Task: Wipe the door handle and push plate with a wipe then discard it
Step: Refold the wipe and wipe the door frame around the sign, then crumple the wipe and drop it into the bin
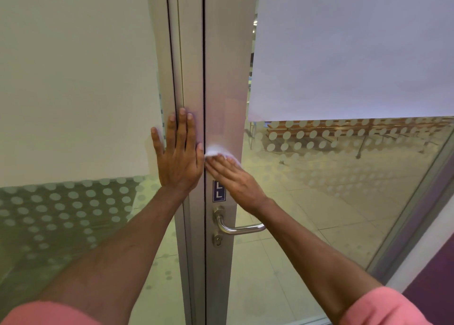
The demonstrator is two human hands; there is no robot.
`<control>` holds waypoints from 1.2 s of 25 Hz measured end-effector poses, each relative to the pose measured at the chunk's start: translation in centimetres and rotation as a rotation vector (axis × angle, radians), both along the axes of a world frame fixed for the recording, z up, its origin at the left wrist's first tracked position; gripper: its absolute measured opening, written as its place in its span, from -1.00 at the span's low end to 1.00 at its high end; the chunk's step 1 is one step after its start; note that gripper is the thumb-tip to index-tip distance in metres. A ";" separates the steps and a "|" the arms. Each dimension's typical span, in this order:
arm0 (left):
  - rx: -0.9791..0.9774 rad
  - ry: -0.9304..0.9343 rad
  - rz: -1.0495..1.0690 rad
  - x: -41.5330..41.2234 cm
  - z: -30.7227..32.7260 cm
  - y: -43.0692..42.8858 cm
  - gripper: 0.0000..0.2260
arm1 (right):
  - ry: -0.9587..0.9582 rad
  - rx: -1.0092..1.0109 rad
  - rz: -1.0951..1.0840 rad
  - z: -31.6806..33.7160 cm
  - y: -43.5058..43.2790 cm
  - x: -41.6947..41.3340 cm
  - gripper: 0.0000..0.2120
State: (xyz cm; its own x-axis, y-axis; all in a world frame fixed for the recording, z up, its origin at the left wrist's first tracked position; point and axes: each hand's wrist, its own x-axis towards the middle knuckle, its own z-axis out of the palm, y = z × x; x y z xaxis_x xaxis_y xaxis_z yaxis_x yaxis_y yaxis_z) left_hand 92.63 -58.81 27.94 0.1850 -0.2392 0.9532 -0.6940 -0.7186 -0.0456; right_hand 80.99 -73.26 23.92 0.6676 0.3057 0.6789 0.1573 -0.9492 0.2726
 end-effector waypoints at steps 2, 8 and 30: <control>-0.003 0.056 -0.052 -0.7 0.1 0.5 -0.39 | 0.175 -0.042 -0.029 -1.6 -0.5 -2.0 -0.39; -0.364 0.500 -0.332 -8.9 -10.4 3.3 -0.43 | 0.256 0.842 -0.010 -6.0 6.2 -7.5 -0.31; -0.167 2.389 -0.874 -38.2 -26.5 -11.4 -0.79 | 0.291 1.591 -0.491 -22.5 -3.2 -39.9 -0.51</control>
